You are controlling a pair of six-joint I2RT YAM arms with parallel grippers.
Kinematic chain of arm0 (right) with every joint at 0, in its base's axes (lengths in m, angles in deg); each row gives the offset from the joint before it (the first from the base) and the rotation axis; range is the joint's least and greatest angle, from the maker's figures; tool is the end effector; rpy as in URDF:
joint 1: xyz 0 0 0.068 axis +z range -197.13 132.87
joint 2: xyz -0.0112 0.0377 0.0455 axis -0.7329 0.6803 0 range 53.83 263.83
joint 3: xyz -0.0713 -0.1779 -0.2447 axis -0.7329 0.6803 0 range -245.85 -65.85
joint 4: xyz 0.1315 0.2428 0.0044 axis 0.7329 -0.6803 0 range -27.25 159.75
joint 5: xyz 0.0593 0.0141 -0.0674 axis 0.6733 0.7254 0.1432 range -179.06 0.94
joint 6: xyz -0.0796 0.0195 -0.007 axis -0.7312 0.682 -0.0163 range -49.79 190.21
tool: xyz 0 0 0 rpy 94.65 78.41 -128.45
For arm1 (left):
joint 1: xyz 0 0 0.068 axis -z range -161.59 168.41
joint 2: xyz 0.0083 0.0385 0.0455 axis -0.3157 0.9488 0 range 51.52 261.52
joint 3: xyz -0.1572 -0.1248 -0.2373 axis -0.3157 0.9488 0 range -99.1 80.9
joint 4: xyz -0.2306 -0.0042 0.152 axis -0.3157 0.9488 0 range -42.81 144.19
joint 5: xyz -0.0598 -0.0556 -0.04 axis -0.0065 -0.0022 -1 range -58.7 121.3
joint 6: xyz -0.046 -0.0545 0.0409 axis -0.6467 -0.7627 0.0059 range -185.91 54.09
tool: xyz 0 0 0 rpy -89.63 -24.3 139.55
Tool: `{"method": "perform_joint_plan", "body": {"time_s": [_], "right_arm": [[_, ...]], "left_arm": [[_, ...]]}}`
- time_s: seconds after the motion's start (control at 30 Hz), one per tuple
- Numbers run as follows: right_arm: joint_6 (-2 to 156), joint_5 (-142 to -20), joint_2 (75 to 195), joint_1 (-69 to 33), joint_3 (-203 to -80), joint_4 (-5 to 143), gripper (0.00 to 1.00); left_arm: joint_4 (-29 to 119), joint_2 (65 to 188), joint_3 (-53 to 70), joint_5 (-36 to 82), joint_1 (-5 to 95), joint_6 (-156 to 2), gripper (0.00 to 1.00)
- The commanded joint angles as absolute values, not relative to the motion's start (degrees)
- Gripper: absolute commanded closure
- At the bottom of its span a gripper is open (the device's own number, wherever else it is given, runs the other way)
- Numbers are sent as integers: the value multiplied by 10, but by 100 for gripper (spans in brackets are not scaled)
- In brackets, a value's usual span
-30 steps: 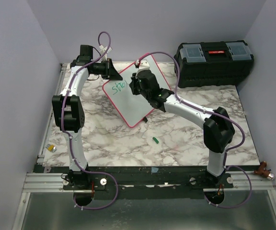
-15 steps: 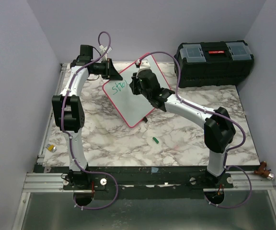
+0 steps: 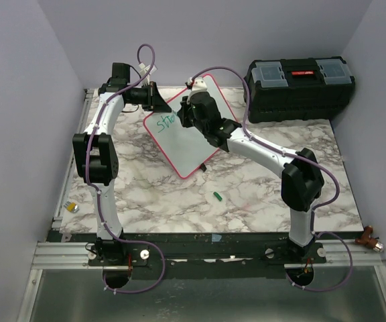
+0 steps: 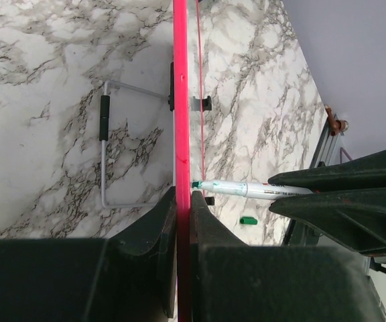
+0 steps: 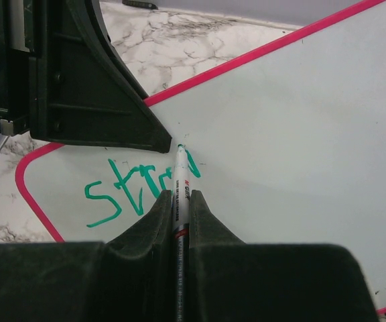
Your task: Write a sentence on the whiteboard
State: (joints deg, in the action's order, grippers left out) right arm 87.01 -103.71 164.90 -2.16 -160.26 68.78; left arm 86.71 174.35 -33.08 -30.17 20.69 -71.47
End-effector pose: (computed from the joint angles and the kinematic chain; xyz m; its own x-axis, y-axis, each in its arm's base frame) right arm 0.3895 0.3634 0.3358 -0.3533 0.0422 -0.9346 -0.4294 0.8802 0.2021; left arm 0.5201 -0.0836 0.3065 -0.8018 -0.0143 -0.5974 0.5269 0.4547 -0.7180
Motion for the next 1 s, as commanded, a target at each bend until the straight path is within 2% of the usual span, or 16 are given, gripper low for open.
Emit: {"method": "perform_joint_plan", "body": {"time_s": [0.0,0.43,0.97], "right_arm": [[862,-1053,1673,-25,-1626,664,99],[871,-1078,1667,-36,-1603,651,99],[883,-1038,1628,-36,-1545,661,99]], "left_arm": [[874,1737,-327,-316,223,-674,100],[874,1738,-327,-316,223,-674,100],[874,1737,-326,-316,223,-674,100]]}}
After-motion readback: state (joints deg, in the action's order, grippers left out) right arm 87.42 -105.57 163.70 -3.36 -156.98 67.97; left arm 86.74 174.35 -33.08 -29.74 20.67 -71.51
